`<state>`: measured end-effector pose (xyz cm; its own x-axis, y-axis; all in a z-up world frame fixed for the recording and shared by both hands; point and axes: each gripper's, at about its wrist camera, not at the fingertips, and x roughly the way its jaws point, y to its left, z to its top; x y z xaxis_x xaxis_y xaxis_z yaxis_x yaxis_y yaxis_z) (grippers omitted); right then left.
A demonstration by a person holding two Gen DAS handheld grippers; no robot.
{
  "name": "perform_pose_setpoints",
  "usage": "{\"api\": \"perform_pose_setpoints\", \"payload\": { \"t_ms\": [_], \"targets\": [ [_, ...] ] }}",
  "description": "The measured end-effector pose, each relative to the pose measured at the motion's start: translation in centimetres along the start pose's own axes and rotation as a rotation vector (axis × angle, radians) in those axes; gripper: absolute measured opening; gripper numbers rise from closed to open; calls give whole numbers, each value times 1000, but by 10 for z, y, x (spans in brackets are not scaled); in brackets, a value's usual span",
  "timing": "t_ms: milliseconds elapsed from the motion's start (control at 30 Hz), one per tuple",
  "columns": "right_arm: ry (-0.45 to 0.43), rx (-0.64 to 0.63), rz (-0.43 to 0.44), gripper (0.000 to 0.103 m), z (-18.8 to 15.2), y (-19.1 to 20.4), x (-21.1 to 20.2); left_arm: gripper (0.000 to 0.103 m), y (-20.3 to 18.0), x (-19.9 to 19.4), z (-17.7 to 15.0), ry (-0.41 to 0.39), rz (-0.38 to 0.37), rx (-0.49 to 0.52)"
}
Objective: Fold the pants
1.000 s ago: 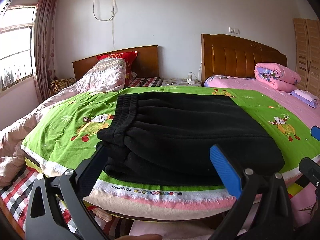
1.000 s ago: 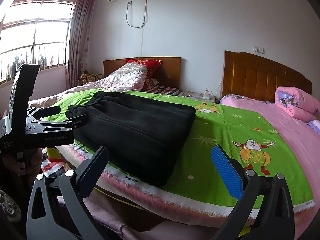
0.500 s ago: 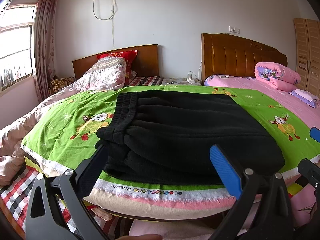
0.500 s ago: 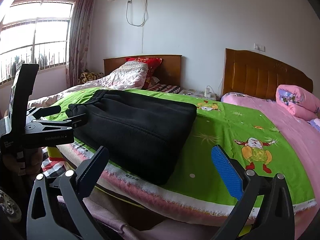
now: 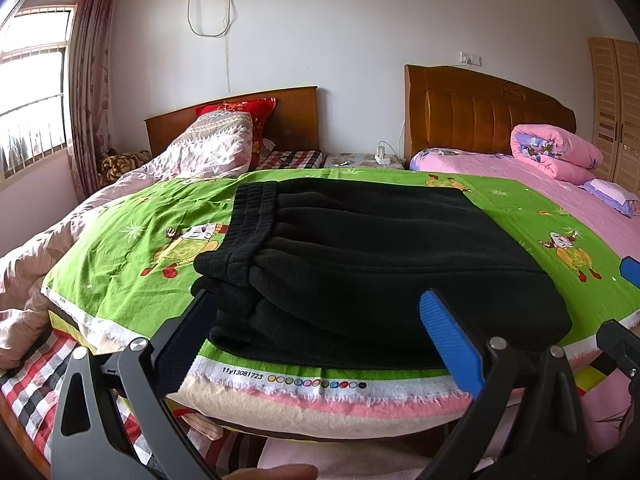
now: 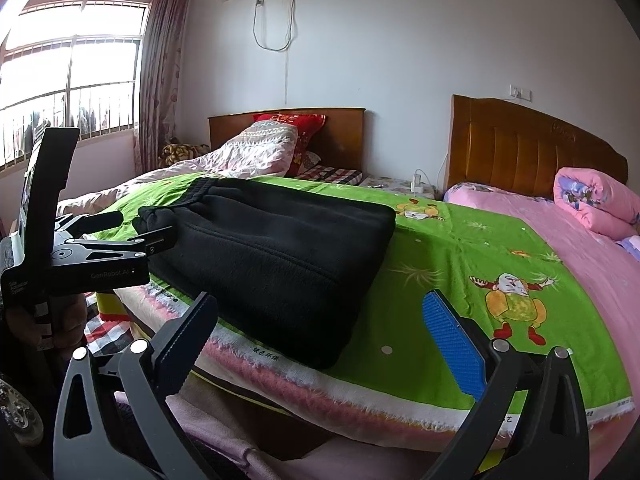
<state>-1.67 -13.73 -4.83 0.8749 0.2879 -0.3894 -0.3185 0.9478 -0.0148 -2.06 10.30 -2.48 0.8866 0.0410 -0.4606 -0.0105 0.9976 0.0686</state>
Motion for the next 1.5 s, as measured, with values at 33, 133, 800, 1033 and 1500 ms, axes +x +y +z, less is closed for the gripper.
{"api": "perform_pose_setpoints", "payload": {
  "t_ms": [33,133,800,1033,1500],
  "targets": [
    [1,0,2,99,0,0,1,102,0,0,1,0,0,0],
    [2,0,4,99,-2,0,1,102,0,0,1,0,-1,1],
    [3,1,4,99,-1,-1,1,102,0,-1,0,1,0,1],
    [3,0,4,99,-1,-1,1,102,-1,-2,0,4,5,5],
    [4,2,5,99,-2,1,0,102,2,1,2,11,-12,-13]
  ]
}}
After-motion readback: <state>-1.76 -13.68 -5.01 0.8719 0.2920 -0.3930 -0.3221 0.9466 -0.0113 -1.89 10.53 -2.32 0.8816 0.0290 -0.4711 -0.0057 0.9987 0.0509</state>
